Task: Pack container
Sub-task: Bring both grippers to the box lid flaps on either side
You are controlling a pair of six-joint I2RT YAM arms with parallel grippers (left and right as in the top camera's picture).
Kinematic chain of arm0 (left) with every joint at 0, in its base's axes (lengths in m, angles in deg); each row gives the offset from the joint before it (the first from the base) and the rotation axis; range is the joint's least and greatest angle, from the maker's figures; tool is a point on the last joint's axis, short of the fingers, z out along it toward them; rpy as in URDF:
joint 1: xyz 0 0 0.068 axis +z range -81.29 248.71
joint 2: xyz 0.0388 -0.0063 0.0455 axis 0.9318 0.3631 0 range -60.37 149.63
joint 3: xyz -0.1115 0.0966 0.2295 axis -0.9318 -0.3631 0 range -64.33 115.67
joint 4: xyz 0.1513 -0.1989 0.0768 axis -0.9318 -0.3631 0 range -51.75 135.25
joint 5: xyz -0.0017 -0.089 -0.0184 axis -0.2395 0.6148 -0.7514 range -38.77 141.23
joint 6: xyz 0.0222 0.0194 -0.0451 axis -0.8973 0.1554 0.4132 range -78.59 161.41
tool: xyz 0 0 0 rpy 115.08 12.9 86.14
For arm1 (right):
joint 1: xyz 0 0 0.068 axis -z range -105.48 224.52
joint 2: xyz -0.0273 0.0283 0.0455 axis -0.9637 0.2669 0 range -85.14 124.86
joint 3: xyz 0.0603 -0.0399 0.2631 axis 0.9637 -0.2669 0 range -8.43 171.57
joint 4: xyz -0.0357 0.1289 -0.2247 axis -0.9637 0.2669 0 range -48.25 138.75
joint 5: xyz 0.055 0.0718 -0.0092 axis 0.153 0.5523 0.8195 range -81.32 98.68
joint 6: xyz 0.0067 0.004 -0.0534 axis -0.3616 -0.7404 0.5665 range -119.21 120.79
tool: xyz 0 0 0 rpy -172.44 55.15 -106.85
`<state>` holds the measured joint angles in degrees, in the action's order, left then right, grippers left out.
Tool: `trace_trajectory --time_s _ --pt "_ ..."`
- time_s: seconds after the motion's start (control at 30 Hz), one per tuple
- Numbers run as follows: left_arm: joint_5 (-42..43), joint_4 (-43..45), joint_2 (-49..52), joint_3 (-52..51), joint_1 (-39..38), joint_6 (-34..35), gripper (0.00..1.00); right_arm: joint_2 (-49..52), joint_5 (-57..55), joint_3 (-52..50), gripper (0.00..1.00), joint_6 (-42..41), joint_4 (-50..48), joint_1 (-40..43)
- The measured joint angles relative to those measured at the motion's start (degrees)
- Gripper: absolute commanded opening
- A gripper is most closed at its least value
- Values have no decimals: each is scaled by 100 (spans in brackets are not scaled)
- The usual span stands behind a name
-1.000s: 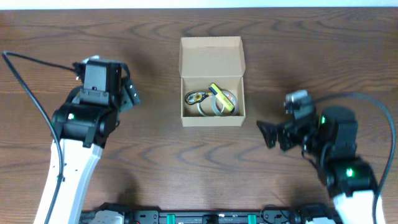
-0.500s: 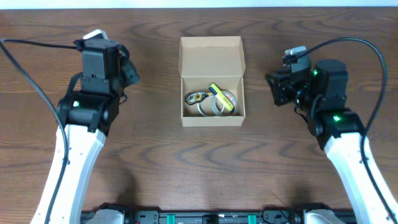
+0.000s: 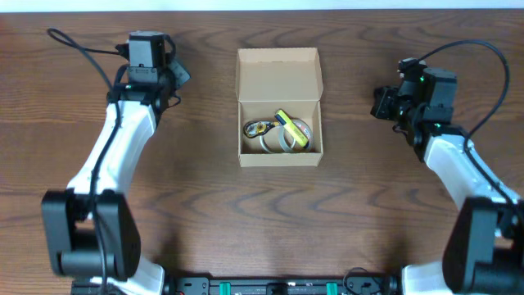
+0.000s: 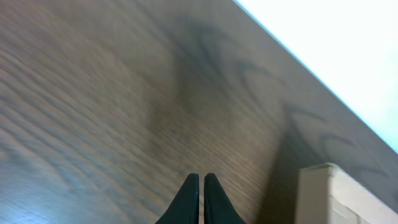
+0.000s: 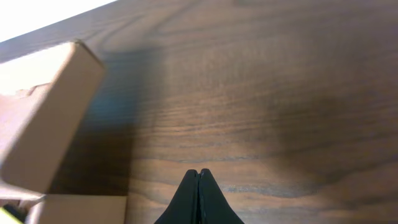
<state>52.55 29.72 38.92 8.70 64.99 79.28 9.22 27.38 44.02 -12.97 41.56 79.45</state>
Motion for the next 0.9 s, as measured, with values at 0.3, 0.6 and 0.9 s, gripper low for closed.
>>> trace_trajectory --time_s 0.3,0.6,0.9 --pt "855 1093 1145 0 20 785 6 1436 717 114 1 -1108 -1104 42" --pt "1910 1856 1814 2 20 1582 6 2413 1384 1001 1 -1871 -1165 -81" --pt "2957 2317 2212 2 13 1978 6 2653 1582 1281 1 -2203 -1231 -761"
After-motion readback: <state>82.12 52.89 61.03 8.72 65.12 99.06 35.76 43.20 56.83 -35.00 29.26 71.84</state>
